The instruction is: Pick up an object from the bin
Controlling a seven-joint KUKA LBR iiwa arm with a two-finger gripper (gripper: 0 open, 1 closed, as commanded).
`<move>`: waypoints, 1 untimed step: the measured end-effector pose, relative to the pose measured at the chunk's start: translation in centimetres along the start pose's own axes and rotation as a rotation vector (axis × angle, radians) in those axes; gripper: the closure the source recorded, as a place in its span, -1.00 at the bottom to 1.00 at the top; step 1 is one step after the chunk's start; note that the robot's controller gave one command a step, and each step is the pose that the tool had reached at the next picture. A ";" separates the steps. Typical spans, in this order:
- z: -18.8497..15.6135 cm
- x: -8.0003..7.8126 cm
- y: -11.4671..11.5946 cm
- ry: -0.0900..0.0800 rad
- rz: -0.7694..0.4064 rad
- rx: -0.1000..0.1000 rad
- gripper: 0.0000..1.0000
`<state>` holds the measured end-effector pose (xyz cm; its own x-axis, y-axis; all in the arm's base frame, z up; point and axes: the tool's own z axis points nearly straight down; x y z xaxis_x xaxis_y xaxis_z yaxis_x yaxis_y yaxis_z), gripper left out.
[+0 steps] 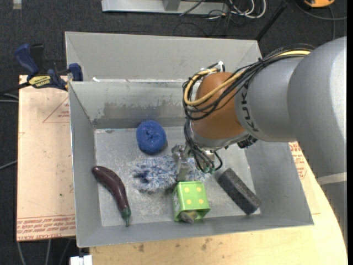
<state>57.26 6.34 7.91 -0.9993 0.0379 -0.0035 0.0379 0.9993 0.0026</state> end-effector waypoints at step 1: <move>0.0 0.0 0.0 0.000 0.000 0.000 1.00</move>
Offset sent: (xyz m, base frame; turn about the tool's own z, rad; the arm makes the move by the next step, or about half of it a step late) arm -0.0139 -0.0076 0.1523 -0.0390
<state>57.26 6.34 7.91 -0.9993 0.0381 -0.0035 0.0381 0.9993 0.0026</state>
